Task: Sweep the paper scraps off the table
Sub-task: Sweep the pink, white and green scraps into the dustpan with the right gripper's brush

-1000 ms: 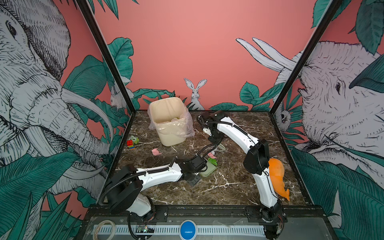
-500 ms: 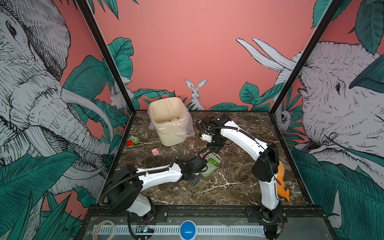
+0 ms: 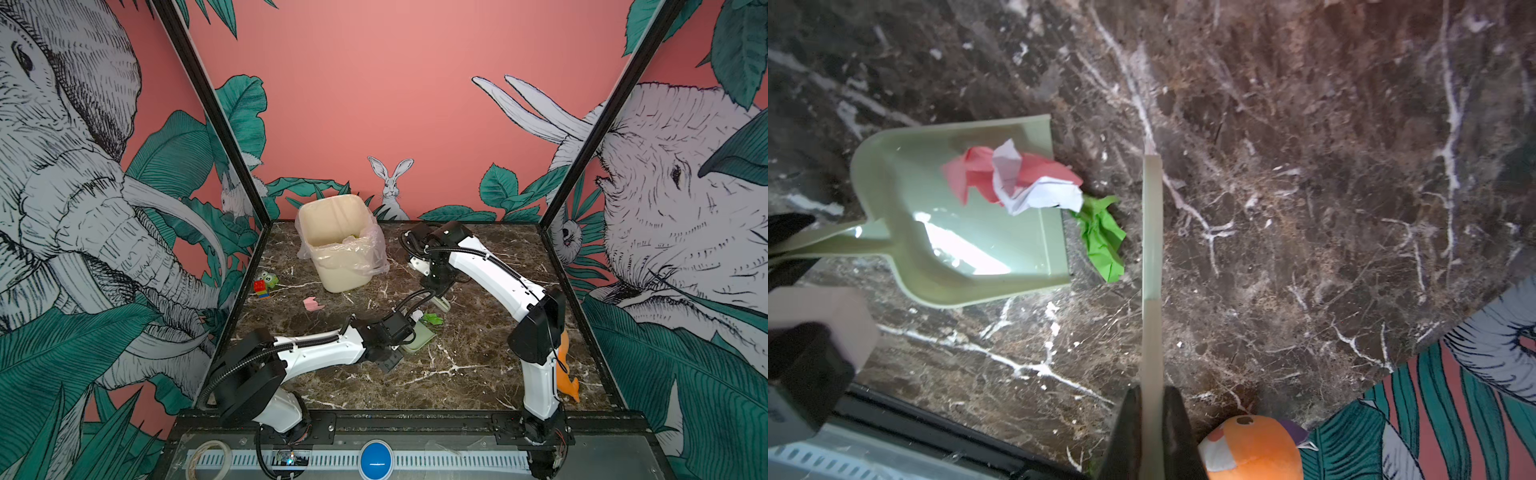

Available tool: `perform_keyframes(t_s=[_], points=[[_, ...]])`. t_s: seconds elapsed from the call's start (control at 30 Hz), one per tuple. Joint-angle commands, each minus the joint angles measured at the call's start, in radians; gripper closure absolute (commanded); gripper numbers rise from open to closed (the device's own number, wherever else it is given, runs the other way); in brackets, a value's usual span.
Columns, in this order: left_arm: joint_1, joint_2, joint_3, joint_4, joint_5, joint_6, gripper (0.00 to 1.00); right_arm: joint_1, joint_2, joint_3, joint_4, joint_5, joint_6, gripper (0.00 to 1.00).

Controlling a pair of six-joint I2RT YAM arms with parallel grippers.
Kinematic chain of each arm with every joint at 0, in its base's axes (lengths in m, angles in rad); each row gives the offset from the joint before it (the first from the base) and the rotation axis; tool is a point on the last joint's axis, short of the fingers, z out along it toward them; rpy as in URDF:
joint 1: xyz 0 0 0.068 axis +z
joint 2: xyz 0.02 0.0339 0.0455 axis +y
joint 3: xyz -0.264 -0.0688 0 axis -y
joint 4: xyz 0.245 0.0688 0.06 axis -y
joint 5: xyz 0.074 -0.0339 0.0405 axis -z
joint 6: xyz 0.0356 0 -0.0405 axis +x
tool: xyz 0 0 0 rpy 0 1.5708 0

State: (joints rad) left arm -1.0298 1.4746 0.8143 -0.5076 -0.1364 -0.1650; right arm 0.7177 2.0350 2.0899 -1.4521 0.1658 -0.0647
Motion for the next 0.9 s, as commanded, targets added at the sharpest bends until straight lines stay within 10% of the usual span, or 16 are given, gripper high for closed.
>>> perform_keyframes(t_s=[0.0, 0.87], points=[[0.000, 0.004, -0.015, -0.006, -0.005, -0.007, 0.88, 0.006, 0.075, 0.042, -0.010, 0.044, -0.029, 1.00], [0.000, 0.005, 0.000, -0.025, -0.009, 0.001, 0.88, 0.128, -0.021, 0.068, -0.112, -0.216, -0.030, 1.00]])
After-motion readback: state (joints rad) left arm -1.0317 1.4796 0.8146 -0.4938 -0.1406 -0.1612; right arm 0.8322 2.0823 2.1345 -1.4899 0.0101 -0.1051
